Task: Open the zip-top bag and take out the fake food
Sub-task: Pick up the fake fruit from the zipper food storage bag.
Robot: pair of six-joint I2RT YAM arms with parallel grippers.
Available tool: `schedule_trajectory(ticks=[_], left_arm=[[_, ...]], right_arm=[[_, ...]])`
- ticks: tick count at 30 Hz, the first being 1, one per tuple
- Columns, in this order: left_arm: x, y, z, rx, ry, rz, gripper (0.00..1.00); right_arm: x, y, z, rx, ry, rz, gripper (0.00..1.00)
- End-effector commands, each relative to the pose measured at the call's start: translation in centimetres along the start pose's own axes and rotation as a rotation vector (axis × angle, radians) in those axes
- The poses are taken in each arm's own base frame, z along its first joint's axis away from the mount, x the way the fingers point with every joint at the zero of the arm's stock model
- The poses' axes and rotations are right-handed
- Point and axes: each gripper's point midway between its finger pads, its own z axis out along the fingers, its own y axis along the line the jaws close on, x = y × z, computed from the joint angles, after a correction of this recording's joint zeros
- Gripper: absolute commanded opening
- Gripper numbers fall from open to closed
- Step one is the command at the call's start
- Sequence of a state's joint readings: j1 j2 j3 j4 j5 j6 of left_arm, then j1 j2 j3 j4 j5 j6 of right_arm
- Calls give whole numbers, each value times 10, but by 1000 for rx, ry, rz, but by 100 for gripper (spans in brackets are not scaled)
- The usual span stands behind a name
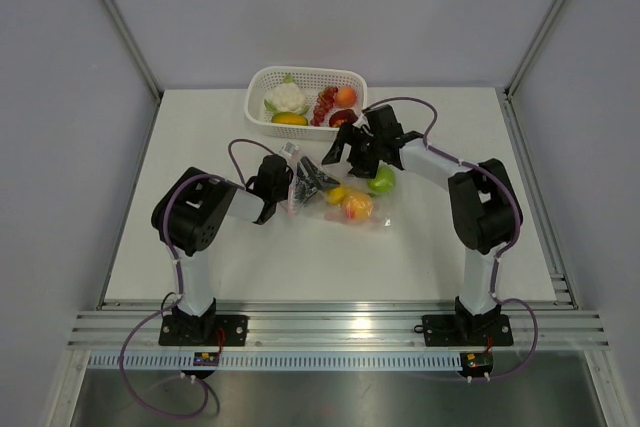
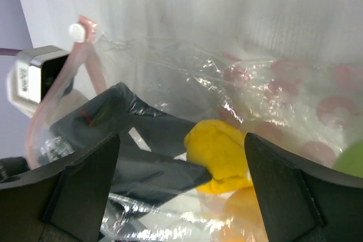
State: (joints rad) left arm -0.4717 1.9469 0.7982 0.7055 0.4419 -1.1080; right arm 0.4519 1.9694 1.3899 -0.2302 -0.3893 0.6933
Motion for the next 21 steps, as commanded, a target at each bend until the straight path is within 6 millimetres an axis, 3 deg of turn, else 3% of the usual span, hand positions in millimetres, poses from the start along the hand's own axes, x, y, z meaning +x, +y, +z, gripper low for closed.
schedule_trajectory(ticks=[1,5,11,21], left_arm=[[-5,-27,-3,93,-12,46,55],[-6,-30,-4,101,-16,51,54],[-7,-29,-5,97,-21,50,53],[-6,-31,-7,103,-18,44,51]], right_arm=[[-23,24,-40,8,-151,-97,99],[-37,27,-83,84,-265,-133,99],[-31,8,-118,224,-310,-44,99],[10,-36,-137,342,-306,131,99]])
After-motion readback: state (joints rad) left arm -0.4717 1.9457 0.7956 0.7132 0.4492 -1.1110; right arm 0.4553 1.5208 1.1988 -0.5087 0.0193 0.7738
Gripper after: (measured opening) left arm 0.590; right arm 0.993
